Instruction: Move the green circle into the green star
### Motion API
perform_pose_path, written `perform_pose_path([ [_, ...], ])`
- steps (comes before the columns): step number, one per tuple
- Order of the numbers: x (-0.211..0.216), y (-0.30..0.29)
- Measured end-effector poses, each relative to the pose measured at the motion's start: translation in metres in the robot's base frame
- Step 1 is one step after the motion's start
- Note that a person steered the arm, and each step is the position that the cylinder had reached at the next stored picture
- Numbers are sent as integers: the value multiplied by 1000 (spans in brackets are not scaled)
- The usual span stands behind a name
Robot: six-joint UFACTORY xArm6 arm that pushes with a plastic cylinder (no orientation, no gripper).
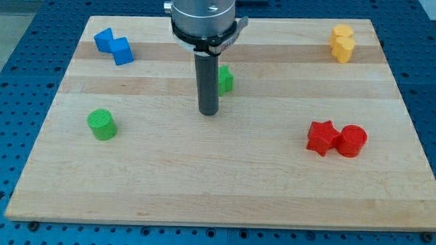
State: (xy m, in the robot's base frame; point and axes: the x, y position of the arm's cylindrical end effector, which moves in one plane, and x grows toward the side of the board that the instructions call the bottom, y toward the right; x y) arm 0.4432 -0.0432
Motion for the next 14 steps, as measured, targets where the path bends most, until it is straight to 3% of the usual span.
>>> perform_pose_path([
  [2, 88, -151],
  [4, 117, -215],
  [11, 115, -223],
  [12, 67, -177],
  [14, 51, -156],
])
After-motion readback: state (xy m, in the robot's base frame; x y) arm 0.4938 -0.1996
